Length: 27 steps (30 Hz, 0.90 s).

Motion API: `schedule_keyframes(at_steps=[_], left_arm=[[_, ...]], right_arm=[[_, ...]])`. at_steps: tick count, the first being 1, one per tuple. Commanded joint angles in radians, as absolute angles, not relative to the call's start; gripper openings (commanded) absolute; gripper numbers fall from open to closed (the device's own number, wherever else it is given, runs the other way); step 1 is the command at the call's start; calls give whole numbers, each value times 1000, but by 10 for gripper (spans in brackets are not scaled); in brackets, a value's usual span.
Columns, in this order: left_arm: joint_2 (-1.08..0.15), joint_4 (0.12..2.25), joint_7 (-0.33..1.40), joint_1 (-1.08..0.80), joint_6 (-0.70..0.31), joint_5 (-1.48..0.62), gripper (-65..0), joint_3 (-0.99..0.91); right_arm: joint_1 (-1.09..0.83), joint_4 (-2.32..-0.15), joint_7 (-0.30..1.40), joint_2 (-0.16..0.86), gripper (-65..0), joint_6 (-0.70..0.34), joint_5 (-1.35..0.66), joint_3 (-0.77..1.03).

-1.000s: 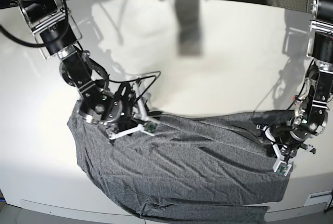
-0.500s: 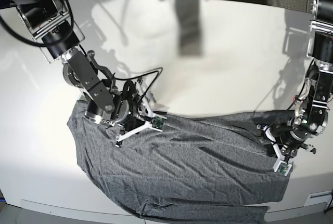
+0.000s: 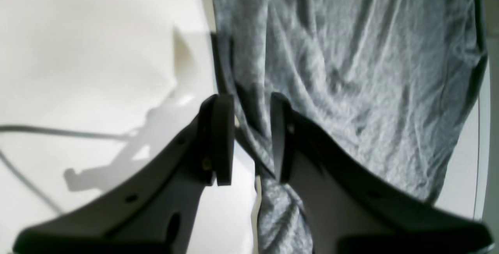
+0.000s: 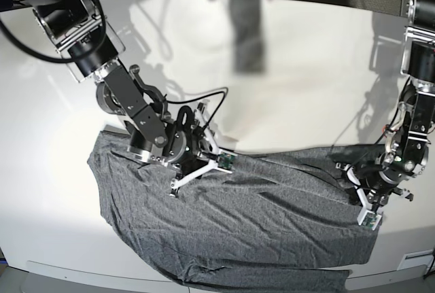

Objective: Fold the T-shirt properly

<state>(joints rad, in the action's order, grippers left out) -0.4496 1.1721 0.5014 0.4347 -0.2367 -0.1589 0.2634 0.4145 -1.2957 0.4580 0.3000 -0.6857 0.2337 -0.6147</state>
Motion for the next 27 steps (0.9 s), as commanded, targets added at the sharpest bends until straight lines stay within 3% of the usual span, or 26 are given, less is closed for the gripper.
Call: schedule_keyframes(at_steps=[1,17,27], left_arm=[[-463,1188,479,466,-229,-162,-650,256],[-463,1188,479,466,-229,-162,-650,256],[-463,1188,479,466,-229,-162,-650,256]], right_arm=[[450,-1306,447,305,-501,-681,236,-609],[507,-1155,419,269,-501,-682,236,-614],[507,-1153,449,269,-501,-668,302,-754]])
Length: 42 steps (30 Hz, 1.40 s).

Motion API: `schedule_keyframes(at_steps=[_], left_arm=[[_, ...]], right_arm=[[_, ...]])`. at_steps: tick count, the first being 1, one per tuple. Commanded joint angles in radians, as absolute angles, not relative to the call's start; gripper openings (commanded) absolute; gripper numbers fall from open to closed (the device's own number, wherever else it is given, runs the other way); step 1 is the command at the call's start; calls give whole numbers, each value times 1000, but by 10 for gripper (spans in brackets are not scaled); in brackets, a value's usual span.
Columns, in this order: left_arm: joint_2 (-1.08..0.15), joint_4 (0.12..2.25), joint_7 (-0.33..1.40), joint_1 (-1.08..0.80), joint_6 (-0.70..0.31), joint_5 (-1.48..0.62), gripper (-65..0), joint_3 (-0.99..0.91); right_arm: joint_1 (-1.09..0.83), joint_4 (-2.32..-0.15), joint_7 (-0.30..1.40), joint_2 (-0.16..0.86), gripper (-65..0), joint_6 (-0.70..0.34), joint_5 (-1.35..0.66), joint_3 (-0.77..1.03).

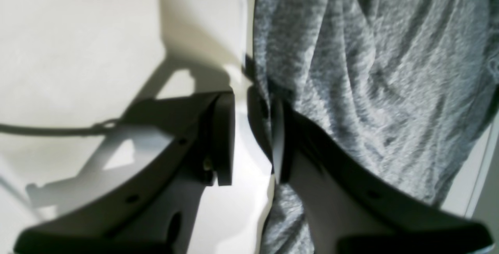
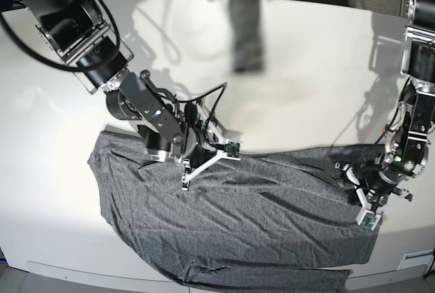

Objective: Fold the T-shirt properly

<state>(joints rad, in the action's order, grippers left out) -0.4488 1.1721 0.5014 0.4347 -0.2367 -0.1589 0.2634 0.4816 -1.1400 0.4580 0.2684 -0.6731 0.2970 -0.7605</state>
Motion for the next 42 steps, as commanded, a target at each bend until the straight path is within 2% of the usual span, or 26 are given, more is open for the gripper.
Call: schedule_keyframes(at_steps=[1,12,16,21,38,42], left_arm=[[-463,1188,479,466,-229,-162,-650,256],[-463,1188,479,466,-229,-163,-650,256],[-463,1188,479,466,-229,-162,-650,256],[-463,1188,479,466,-229,-162,-650,256],[-464,1188,479,466,-228,-157,-650,256],[-464,1188,479,466,-228,-144,-650,256]], right_arm=[[507,-1153,449,269,-501,-651,313,-756],[507,-1153,472,294,-501,-635,338,-756],[507,-1153,472,294,-589,-634,337,-756],[507,-1153,472,294,-650,-632,337,-756],[541,-1158,472,294,-650,-490,334,-752],[578,-1158,474,294,-650,-466,260,-752]])
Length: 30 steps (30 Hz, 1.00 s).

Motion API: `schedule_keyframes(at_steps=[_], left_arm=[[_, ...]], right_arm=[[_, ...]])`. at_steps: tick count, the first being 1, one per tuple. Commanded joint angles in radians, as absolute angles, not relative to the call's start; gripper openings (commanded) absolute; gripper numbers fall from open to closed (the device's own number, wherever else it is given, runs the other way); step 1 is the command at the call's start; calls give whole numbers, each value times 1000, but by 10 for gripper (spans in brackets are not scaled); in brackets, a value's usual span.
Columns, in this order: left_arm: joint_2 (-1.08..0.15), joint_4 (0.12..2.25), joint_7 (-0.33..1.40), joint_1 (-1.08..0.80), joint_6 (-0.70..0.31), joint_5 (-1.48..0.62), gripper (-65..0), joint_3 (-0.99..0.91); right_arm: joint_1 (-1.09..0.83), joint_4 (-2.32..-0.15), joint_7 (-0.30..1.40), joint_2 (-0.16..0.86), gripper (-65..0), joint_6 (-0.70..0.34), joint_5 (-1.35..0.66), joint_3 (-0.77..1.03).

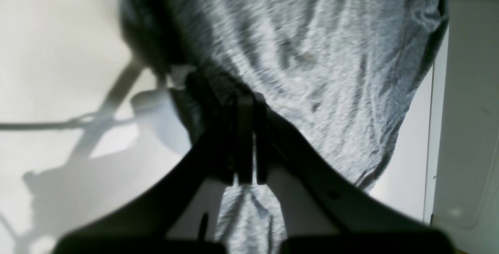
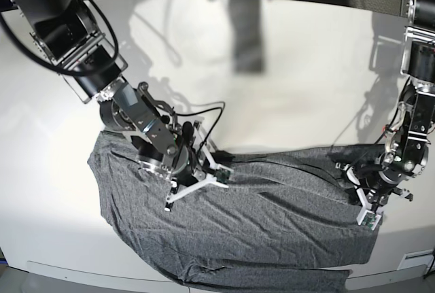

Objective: Fold the T-shirt properly

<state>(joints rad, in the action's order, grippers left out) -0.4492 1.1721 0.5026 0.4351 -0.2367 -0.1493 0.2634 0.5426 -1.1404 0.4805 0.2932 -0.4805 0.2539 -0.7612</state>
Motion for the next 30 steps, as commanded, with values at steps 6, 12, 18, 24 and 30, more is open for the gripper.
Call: schedule_keyframes(at_steps=[6,12,18,24,30], left_arm=[[-464,1188,472,466,-164,-94,-650,256],[-463,1172,446,467,-160,-94,-650,256],[-463,1099,406,469,-160,-94,-650,256],[-463,1063,370,469,-160,-94,-650,256],[-464,1059,451,472,-160,-94,-650,256]], right_arm=[[631,-1157,484,294,-650,-405,224,-752],[648,-1148,484,292,-650,-357,224,-749],[648,-1061,463,241,-650,-357,224,-650],[658,-972,423,177,-650,-358,236,-493],[699,-943,434,158,-650,-364,235,-429]])
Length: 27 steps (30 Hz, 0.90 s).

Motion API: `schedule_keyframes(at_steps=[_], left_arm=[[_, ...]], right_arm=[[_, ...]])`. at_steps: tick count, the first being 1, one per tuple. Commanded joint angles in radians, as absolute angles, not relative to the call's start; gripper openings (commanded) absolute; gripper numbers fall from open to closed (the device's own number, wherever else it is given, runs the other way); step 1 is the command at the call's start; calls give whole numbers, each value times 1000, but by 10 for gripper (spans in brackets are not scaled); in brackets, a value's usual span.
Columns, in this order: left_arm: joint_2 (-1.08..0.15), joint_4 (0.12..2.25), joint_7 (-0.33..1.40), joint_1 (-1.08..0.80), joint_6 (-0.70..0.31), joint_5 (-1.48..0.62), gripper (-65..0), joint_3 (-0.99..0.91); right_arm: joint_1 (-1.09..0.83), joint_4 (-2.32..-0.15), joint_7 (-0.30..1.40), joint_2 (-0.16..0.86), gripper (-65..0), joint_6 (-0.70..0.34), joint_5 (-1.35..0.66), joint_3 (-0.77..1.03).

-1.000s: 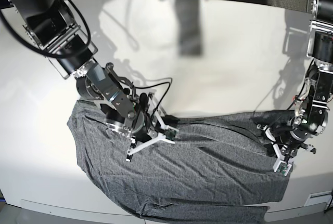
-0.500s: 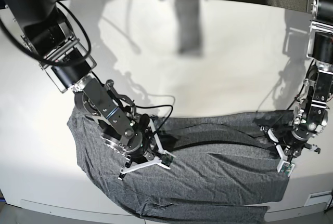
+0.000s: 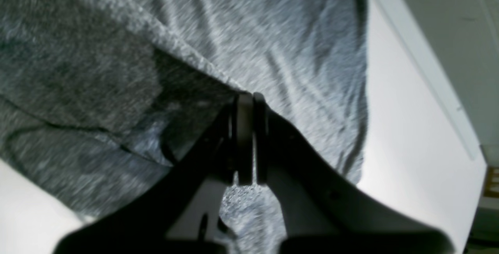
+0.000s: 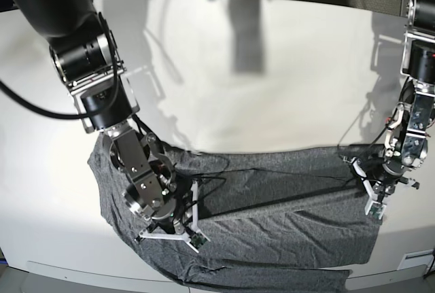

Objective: Fold the T-shirt properly

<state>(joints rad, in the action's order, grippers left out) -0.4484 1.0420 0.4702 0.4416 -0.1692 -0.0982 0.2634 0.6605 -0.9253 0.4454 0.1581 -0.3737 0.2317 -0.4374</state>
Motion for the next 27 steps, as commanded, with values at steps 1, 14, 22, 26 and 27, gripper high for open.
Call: schedule_keyframes(at_steps=[1,14,22,26,27], left_arm=[[-468,1067,490,471,-160,-94,-650,256],[-551,1317,764,463,-160,-152,-650,256],[-563,1348,747,449,-161,-230,-650,256],[-563,1348,639,420,-161,-229,-650,256],[-562,1348,599,411,-162,-229,-650,256]], right_arm=[[704,-947,447,158,-650,-367,235,-429],[706,-1059,565,167,-650,-412,223,-429],[661,-1058,578,167,-650,-580,132,-429],[623,-1058,577,167,-618,-590,122,-429],[615,-1058,575,170,-598,-590,122,-429]])
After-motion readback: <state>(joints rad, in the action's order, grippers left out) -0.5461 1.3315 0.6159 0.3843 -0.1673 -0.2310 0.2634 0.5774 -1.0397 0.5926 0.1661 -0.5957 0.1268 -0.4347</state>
